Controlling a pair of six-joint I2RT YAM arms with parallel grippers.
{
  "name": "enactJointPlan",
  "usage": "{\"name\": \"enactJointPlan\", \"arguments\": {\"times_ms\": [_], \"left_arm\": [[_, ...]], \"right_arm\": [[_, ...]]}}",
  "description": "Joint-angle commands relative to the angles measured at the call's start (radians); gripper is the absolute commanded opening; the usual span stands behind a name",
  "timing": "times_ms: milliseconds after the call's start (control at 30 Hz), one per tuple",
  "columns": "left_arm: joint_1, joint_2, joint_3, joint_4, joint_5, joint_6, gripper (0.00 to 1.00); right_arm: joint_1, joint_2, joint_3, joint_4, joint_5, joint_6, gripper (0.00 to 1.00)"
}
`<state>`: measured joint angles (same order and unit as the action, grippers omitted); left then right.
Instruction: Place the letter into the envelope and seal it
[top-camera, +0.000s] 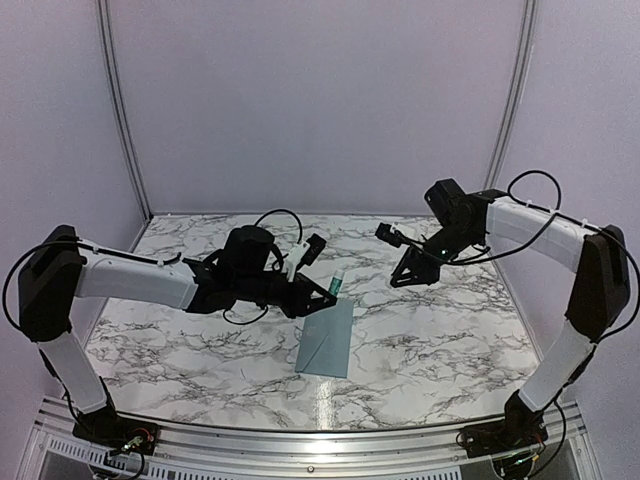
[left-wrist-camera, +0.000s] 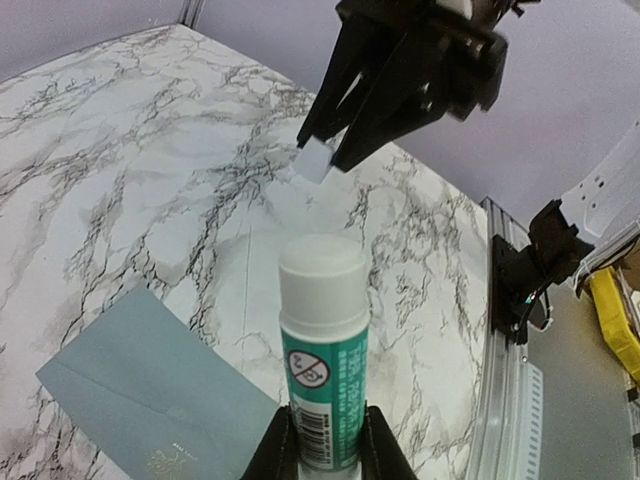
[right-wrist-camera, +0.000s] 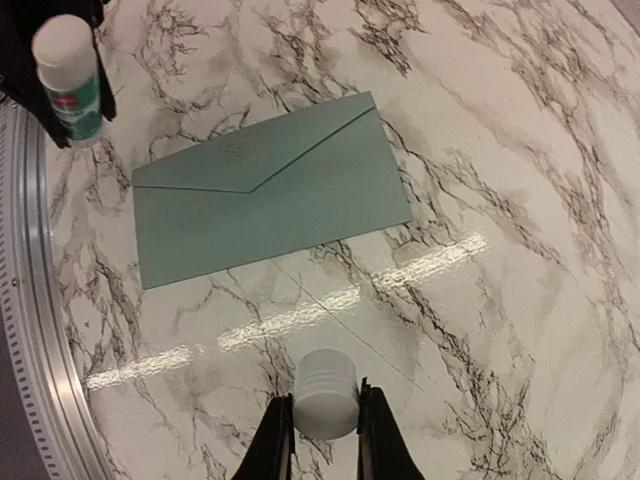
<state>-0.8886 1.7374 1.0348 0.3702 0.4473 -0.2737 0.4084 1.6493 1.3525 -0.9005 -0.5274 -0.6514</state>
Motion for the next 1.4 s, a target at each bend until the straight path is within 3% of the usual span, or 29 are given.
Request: {"name": "enactJointPlan", "arguments": {"times_ms": [0,200,667,1367], "left_arm": [[-0.02,0.029,0.091,-0.222,-0.027,0.167,0.0],[-0.075,0.081,0.206,-0.426,-0.095,0.309,0.0],[-0.112,0.124,0.276,-0.469,-0.126,0.348,0.0],[-0.118,0.143,0.308,-0.466,-0.122,0.344,0.0]], "right_arm": [[0.002,0.034,0.081,-0.098,-0.233,-0.023,0.11],[0.005,0.077,0.146,-0.171,-0.357,-0.048,0.11],[0.037,0.112,0.154,-0.201,-0.451,-0.046,0.08],[0.07,0.144,0.145,-0.206,-0.446,-0.052,0.09]]}}
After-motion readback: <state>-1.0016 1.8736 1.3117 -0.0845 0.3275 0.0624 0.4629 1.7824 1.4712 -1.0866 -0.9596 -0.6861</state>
